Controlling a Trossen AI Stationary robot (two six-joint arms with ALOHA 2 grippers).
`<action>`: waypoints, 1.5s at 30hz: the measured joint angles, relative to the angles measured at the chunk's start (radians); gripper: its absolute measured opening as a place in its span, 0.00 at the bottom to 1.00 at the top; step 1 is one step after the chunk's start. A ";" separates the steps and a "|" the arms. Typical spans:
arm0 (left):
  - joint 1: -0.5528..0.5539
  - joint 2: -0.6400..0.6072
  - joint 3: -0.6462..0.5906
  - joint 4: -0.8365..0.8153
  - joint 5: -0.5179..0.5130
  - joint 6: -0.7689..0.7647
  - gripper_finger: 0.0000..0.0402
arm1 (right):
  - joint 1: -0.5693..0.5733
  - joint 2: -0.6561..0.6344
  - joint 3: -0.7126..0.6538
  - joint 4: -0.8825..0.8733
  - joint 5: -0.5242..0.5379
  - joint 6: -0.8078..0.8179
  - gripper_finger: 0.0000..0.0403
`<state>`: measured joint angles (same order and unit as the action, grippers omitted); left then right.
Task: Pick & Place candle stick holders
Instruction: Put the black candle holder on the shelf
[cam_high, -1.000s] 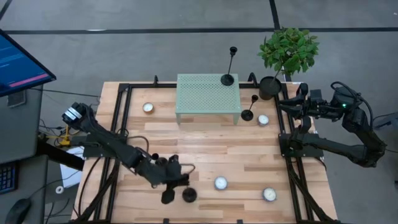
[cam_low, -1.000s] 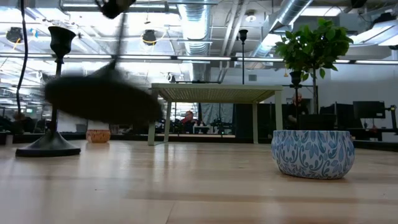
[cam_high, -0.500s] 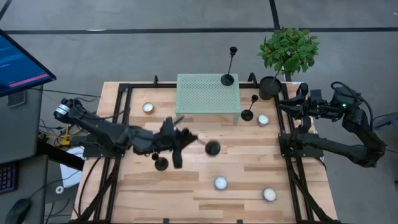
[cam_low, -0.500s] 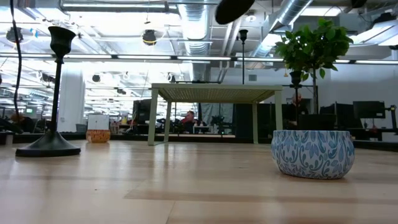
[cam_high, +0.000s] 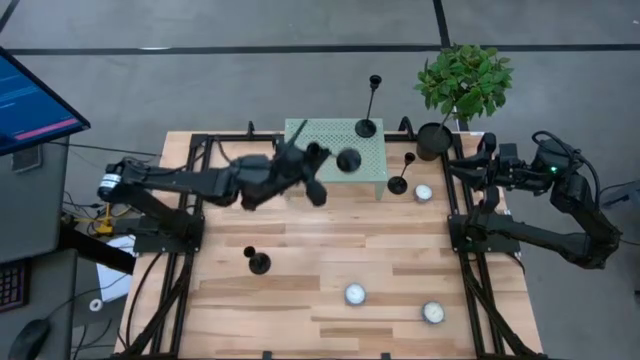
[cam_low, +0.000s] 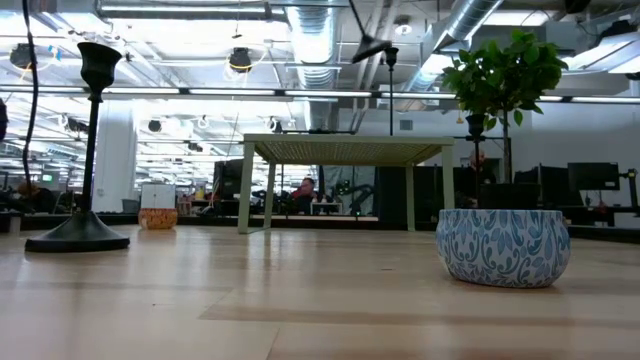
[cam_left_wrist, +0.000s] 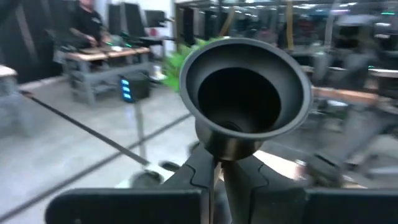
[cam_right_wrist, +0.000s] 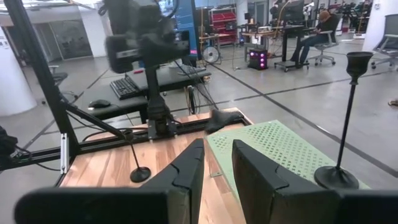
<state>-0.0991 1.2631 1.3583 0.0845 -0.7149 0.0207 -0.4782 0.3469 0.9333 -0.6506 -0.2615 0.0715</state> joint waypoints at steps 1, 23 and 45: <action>0.023 0.006 0.013 0.004 0.001 0.013 0.04 | 0.000 0.000 0.000 0.000 0.001 0.000 0.19; 0.416 0.206 0.224 -0.197 0.169 -0.025 0.04 | 0.000 0.000 0.000 0.000 0.010 0.000 0.19; 0.523 0.320 0.291 -0.332 0.373 -0.142 0.04 | 0.000 0.000 0.000 0.000 0.009 0.000 0.19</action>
<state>0.4244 1.5829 1.6497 -0.2478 -0.3416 -0.1215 -0.4782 0.3466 0.9333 -0.6501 -0.2522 0.0716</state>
